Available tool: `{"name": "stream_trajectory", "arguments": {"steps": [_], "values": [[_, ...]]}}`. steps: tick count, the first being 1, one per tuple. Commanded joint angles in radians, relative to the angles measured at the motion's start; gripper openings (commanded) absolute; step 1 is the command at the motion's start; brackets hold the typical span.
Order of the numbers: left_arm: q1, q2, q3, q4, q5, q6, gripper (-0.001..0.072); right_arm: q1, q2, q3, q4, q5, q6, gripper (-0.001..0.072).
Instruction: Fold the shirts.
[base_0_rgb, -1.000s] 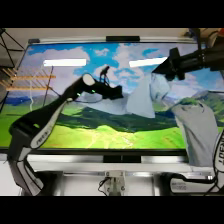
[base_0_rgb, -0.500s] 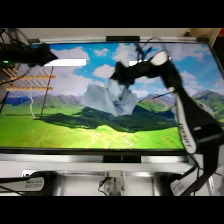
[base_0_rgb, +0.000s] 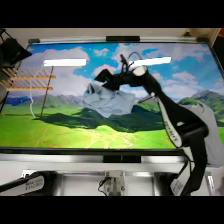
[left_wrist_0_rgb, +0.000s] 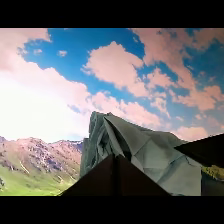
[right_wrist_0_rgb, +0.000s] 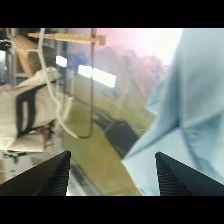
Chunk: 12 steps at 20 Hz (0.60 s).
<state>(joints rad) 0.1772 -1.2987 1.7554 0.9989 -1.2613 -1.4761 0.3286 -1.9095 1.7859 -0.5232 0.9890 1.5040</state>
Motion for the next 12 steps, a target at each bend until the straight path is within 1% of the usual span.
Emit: {"name": "stream_trajectory", "arguments": {"steps": [1, 2, 3, 4, 5, 6, 9, 12], "values": [[0.003, 0.006, -0.009, 0.000, -0.006, 0.026, 0.0024, -0.146, 0.098, 0.000, -0.467, 0.247, 0.133, 0.0648], [0.003, 0.006, -0.009, 0.000, -0.006, 0.026, 0.0024, -0.187, 0.118, 0.000, -0.650, 0.348, 0.176, 0.0648], [0.003, 0.006, -0.009, 0.000, -0.006, 0.026, 0.0025, -0.221, 0.121, -0.002, -0.779, 0.457, 0.194, 0.0648], [0.003, 0.005, -0.009, 0.000, -0.007, 0.026, 0.0024, -0.251, 0.116, -0.022, -0.796, 0.517, 0.184, 0.0648], [0.003, 0.003, -0.009, 0.000, -0.006, 0.030, 0.0024, -0.275, 0.111, -0.062, -0.735, 0.528, 0.168, 0.0648], [0.003, 0.002, -0.009, 0.000, -0.006, 0.036, 0.0024, -0.288, 0.105, -0.106, -0.659, 0.492, 0.157, 0.0648], [0.003, -0.001, -0.009, 0.000, -0.007, 0.036, 0.0024, -0.256, 0.065, -0.206, -0.493, 0.311, 0.134, 0.0648], [0.003, 0.000, -0.009, 0.000, -0.007, 0.036, 0.0024, -0.207, -0.013, -0.207, -0.351, 0.209, 0.089, 0.0648]]}}
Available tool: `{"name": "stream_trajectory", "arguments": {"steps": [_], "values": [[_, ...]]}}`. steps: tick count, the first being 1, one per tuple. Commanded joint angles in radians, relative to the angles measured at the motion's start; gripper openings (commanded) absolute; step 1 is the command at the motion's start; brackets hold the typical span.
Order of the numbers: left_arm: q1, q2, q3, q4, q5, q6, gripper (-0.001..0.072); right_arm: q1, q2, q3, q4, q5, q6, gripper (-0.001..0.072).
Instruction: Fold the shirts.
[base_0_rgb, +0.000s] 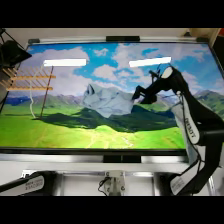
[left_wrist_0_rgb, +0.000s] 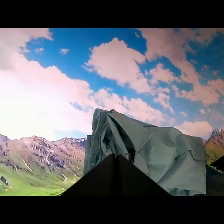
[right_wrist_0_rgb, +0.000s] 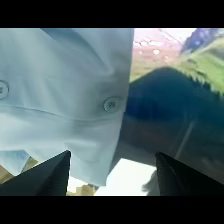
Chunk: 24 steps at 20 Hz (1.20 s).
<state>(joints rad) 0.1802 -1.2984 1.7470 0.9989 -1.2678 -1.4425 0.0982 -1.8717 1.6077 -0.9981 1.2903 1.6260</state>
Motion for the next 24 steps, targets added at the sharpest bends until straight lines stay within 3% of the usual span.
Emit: {"name": "stream_trajectory", "arguments": {"steps": [1, 4, 5, 6, 7, 9, 11, 14, 17, 24], "values": [[0.000, -0.001, 0.000, 0.000, -0.001, 0.003, 0.0024, 0.037, -0.074, -0.029, 0.168, -0.117, -0.050, 0.0648], [0.000, -0.001, 0.000, 0.000, 0.000, 0.002, 0.0024, 0.069, -0.123, -0.029, 0.269, -0.134, -0.068, 0.0644], [0.000, -0.001, 0.000, 0.000, 0.000, 0.002, 0.0024, 0.074, -0.133, -0.029, 0.304, -0.134, -0.083, 0.0494], [0.000, -0.001, 0.000, 0.000, 0.000, 0.002, 0.0024, 0.076, -0.135, -0.029, 0.334, -0.141, -0.109, 0.0220], [0.000, -0.001, 0.000, 0.000, -0.001, 0.002, 0.0025, 0.069, -0.130, -0.027, 0.378, -0.144, -0.143, 0.0055], [0.000, -0.001, 0.000, 0.000, 0.000, 0.002, 0.0024, 0.032, -0.103, -0.006, 0.495, -0.108, -0.246, 0.0052], [0.000, -0.001, 0.000, 0.000, 0.000, 0.002, 0.0024, -0.022, -0.051, 0.056, 0.542, -0.035, -0.249, 0.0052], [0.000, -0.002, 0.000, 0.000, 0.000, 0.002, 0.0024, -0.115, 0.055, 0.175, 0.491, 0.080, -0.182, 0.0052], [0.000, -0.005, 0.000, 0.000, 0.000, 0.002, 0.0024, -0.229, 0.176, 0.232, 0.309, 0.113, -0.078, 0.0052], [0.000, -0.008, 0.000, 0.000, -0.001, 0.002, 0.0025, -0.581, 0.350, 0.238, 0.253, 0.171, -0.010, 0.0052]]}}
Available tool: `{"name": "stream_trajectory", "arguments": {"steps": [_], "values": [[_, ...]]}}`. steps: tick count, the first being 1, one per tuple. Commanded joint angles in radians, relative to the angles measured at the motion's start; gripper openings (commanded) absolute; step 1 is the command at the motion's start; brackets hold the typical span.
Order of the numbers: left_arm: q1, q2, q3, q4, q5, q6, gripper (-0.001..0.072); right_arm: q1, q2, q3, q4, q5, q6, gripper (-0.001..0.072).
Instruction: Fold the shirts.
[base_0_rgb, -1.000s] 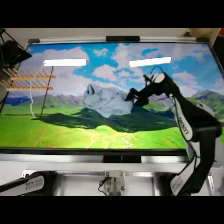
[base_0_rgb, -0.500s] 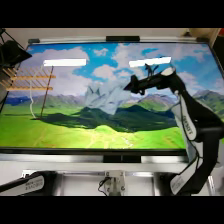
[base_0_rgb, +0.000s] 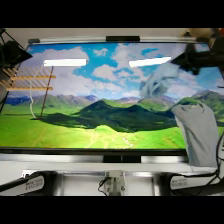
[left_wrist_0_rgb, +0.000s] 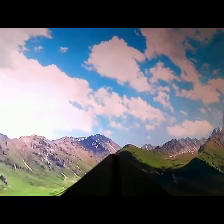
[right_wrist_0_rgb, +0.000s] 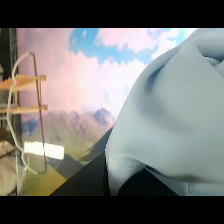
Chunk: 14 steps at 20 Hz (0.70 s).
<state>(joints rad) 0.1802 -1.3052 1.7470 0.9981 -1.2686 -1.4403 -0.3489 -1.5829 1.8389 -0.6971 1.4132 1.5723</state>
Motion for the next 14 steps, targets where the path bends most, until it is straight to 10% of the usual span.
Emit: {"name": "stream_trajectory", "arguments": {"steps": [1, 14], "values": [[0.000, -0.001, 0.000, 0.000, 0.000, 0.000, 0.0025, -0.179, 0.074, 0.007, -0.072, 0.076, 0.048, 0.0052], [-0.016, 0.000, 0.000, -0.003, 0.000, 0.028, 0.0025, -0.491, 0.240, -0.011, -0.622, 0.448, 0.159, 0.0052]]}}
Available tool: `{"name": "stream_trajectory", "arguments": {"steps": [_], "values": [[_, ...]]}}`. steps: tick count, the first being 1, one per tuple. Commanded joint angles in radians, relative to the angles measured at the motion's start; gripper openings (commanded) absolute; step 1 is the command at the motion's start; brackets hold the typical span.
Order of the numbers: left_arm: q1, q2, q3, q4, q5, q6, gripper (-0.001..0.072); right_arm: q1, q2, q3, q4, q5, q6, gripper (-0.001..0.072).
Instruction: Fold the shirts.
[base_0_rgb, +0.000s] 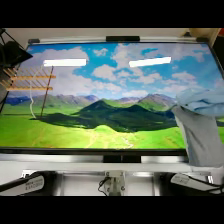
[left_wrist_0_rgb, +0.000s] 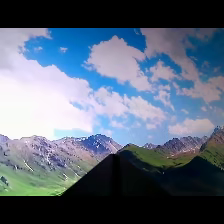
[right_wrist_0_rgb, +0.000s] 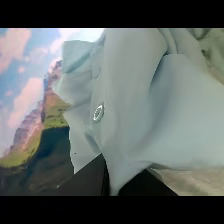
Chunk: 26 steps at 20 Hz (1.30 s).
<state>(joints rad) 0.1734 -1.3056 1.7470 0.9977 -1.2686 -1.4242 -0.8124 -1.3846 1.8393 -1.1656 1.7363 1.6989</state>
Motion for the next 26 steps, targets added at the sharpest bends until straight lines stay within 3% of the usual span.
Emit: {"name": "stream_trajectory", "arguments": {"steps": [1, 10, 11, 12, 13, 16, 20, 22, 24, 26], "values": [[-0.015, 0.000, 0.000, -0.003, 0.000, 0.027, 0.0025, -0.028, 0.059, -0.033, -0.186, 0.125, 0.034, 0.0052], [-0.037, 0.000, 0.000, -0.003, 0.000, 0.029, 0.0025, -0.028, 0.243, -0.613, -0.541, 0.124, -0.090, 0.0057], [-0.037, 0.000, 0.000, -0.003, 0.000, 0.028, 0.0025, -0.028, 0.243, -0.663, -0.541, 0.103, -0.090, 0.0205], [-0.037, 0.000, 0.000, -0.003, 0.000, 0.025, 0.0025, -0.028, 0.243, -0.697, -0.541, 0.077, -0.092, 0.0591], [-0.037, 0.000, 0.000, -0.003, 0.000, 0.025, 0.0025, -0.028, 0.242, -0.714, -0.546, 0.061, -0.116, 0.0693], [-0.037, 0.000, 0.000, -0.003, -0.001, 0.025, 0.0025, -0.028, 0.241, -0.674, -0.625, 0.056, -0.156, 0.0693], [-0.082, -0.001, 0.003, 0.038, -0.013, 0.026, 0.0023, 0.005, 0.242, -0.441, -0.561, -0.089, -0.182, 0.0688], [-0.162, -0.002, 0.006, 0.244, -0.061, 0.016, 0.0022, 0.114, 0.242, -0.287, -0.560, -0.198, -0.190, 0.0687], [-0.282, -0.029, 0.005, 0.560, -0.166, -0.064, 0.0022, 0.301, 0.241, -0.199, -0.561, -0.265, -0.173, 0.0687], [-0.370, -0.085, 0.005, 0.667, -0.282, -0.092, 0.0030, 0.510, 0.233, -0.197, -0.541, -0.283, -0.068, 0.0687]]}}
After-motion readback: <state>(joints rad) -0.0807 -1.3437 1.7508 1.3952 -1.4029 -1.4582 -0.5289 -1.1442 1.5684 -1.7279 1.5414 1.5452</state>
